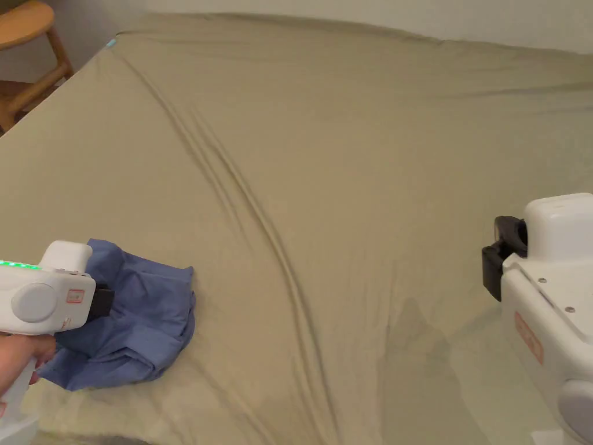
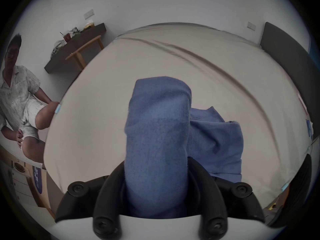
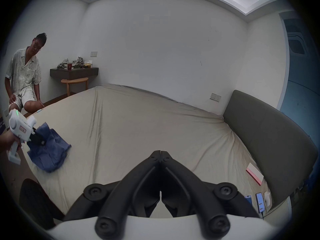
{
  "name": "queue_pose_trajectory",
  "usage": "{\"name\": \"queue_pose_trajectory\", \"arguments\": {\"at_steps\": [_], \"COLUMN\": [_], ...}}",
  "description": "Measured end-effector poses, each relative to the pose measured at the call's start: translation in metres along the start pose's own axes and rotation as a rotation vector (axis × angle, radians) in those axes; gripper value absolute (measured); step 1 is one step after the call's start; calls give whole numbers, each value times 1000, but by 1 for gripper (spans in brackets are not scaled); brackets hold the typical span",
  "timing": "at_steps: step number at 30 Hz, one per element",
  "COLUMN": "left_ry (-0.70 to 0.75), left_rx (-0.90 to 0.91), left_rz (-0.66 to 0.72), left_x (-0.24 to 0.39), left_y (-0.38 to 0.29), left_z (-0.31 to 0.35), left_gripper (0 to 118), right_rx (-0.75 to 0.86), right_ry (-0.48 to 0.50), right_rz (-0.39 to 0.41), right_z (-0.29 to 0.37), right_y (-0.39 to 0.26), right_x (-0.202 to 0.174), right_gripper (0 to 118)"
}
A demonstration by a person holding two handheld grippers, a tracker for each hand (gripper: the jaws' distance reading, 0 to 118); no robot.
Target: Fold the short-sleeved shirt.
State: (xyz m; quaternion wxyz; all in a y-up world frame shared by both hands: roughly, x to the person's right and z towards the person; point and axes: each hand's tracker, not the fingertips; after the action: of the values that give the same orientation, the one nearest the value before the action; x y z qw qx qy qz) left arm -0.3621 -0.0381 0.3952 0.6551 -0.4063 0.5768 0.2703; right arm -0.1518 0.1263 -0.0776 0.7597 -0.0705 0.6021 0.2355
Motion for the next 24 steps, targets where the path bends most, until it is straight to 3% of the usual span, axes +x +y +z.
{"name": "queue_pose_trajectory", "arguments": {"at_steps": [7, 12, 13, 16, 17, 20, 24], "left_ry": [229, 330, 351, 475, 472, 369, 137], "left_rx": [-49, -91, -63, 59, 160, 441, 768], "left_rz": [-34, -41, -57, -60, -27, 138, 213], "left_x": [-94, -142, -145, -139, -138, -109, -31], "left_y": [7, 11, 13, 28, 33, 55, 77], "left_z": [-25, -45, -45, -22, -6, 55, 158], "left_gripper": [30, 30, 33, 98, 109, 109, 109], "right_rx": [-48, -81, -90, -98, -95, -72, -6], "right_ry": [9, 11, 13, 14, 12, 3, -17], "right_rz": [38, 22, 24, 45, 48, 32, 19], "right_z": [-26, -36, -37, -35, -34, -28, -12], "right_y": [0, -4, -4, -5, -4, 2, 15], "right_x": [-20, -31, -32, -30, -28, -17, -1], "right_gripper": [0, 0, 0, 0, 0, 0, 0]}}
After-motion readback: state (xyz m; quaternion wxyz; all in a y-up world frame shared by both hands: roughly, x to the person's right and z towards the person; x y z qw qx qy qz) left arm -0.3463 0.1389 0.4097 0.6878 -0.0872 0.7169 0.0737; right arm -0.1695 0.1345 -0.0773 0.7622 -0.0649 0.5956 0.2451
